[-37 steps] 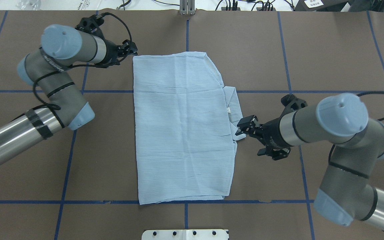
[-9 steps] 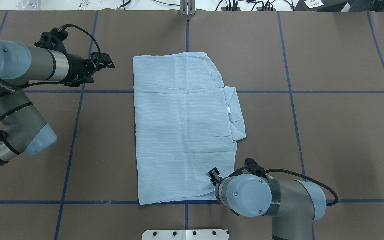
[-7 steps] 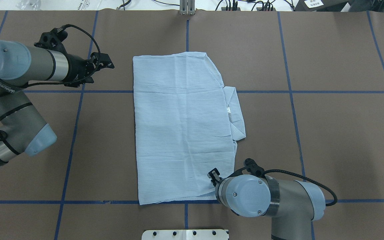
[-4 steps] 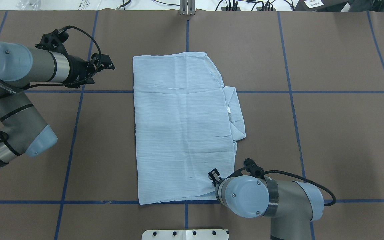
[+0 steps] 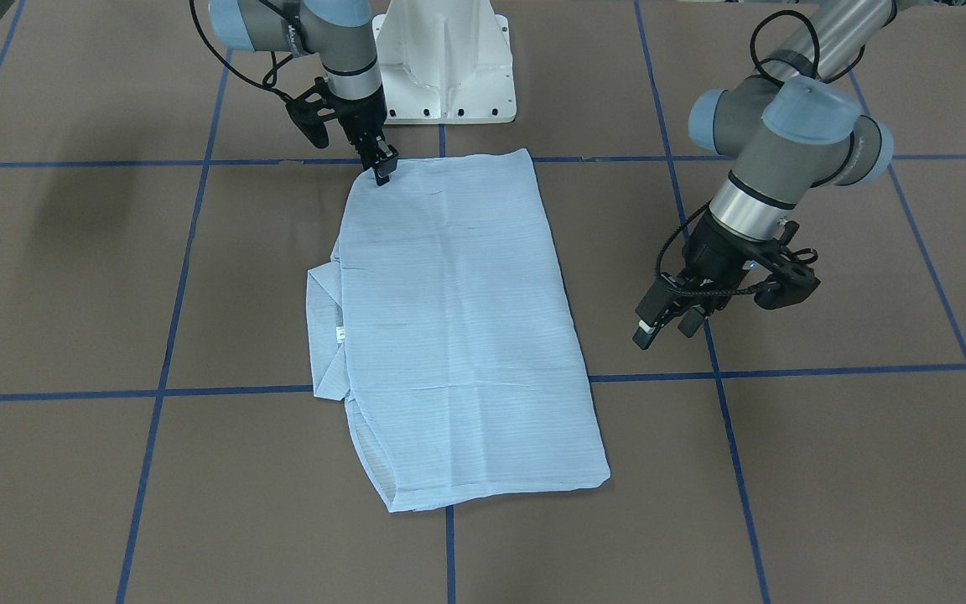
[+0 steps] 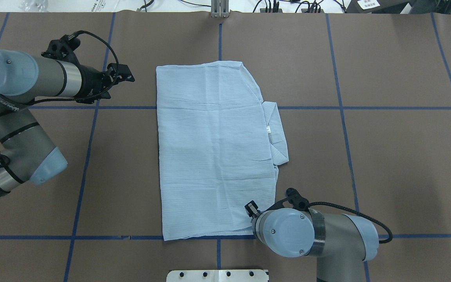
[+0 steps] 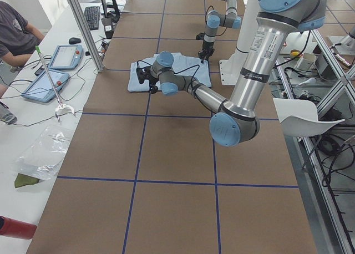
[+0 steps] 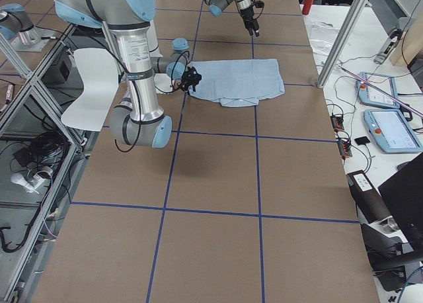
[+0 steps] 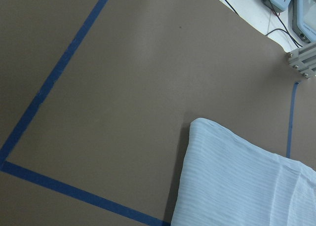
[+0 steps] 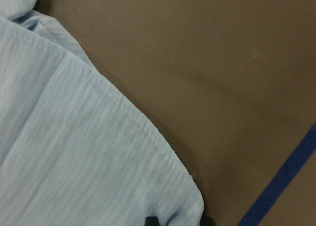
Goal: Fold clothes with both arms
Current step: 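Grasp the near corner of the shirt with the right gripper, then move the left gripper to the other near corner and grasp it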
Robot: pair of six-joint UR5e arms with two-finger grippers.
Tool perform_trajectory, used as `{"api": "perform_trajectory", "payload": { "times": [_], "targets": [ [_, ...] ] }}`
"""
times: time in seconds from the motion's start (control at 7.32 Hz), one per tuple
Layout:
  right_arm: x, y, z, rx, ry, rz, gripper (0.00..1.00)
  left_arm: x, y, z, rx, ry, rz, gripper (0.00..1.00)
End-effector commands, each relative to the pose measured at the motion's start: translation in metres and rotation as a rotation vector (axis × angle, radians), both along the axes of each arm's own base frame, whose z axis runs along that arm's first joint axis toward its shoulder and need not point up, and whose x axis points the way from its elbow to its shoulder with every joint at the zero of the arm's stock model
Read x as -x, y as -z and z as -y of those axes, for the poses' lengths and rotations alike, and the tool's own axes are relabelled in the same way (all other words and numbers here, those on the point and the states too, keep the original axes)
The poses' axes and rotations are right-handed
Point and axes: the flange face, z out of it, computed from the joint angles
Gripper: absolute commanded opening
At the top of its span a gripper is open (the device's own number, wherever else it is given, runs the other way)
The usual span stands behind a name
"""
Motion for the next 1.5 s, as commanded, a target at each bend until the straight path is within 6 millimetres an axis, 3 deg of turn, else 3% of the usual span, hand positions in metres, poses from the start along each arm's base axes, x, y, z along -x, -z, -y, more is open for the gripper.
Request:
{"api": "perform_trajectory", "payload": {
  "times": [0.0, 0.41, 0.55, 0.68, 0.82, 1.09, 1.37],
  "targets": [
    [0.0, 0.0, 0.0, -0.003, 0.003, 0.003, 0.0, 0.0, 0.001, 0.0, -0.001, 0.0, -0.001, 1.0],
    [-0.009, 0.012, 0.009, -0.001, -0.018, 0.025, 0.0, 0.0, 0.006, -0.003, 0.016, 0.008, -0.022, 1.0],
    [-0.013, 0.016, 0.01, 0.002, -0.023, 0.028, 0.0, -0.017, 0.021, -0.026, 0.063, -0.004, -0.082, 1.0],
    [-0.021, 0.024, 0.01, 0.002, -0.025, 0.036, 0.0, -0.045, 0.031, -0.068, 0.125, 0.011, -0.139, 1.0],
    [-0.024, 0.027, 0.009, 0.004, -0.024, 0.027, 0.0, -0.068, 0.039, -0.125, 0.175, 0.003, -0.192, 1.0],
    [-0.024, 0.024, 0.009, 0.007, -0.022, 0.022, 0.0, -0.096, 0.033, -0.23, 0.282, -0.002, -0.196, 1.0],
    [-0.024, 0.024, 0.009, 0.007, -0.021, 0.023, 0.0, -0.133, 0.029, -0.289, 0.361, -0.012, -0.148, 0.98]
  ]
}}
